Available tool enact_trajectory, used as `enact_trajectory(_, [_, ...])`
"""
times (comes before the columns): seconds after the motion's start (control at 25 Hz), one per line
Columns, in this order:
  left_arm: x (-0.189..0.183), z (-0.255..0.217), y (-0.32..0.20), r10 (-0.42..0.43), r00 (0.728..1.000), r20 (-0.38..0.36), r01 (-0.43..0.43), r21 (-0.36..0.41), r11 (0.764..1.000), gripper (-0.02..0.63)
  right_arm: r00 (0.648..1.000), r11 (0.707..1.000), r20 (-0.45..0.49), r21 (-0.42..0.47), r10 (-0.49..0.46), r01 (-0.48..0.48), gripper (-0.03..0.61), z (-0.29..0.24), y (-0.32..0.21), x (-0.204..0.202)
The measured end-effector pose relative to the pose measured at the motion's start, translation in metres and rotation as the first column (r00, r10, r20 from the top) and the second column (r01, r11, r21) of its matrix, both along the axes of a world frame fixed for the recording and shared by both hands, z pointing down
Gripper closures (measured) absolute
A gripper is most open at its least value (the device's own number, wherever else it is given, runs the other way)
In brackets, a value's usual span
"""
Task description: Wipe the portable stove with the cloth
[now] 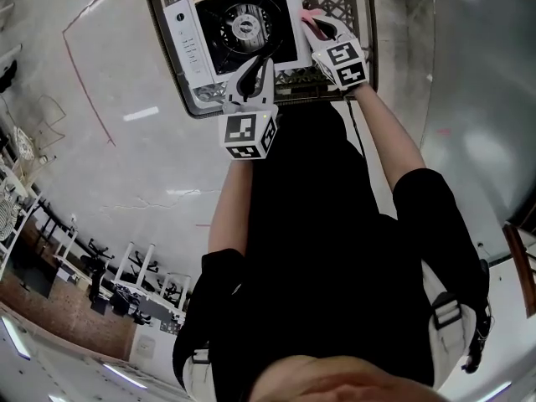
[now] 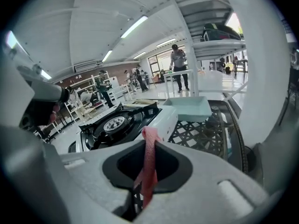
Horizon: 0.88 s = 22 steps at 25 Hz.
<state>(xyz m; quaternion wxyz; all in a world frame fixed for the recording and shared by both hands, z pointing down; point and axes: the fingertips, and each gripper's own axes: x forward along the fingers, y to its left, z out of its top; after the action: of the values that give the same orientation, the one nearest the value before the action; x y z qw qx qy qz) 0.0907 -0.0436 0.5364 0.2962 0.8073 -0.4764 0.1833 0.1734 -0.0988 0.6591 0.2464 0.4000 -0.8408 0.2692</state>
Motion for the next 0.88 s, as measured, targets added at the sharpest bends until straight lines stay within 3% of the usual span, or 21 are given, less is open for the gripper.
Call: enact_trajectory(0.88, [0.006,0.017,0.040,0.145,0.989,-0.006,-0.146,-0.030,0.989,0.568,0.994,0.994,-0.005,-0.009,0.105,-0.105,0.545,0.000,0.074,0.000])
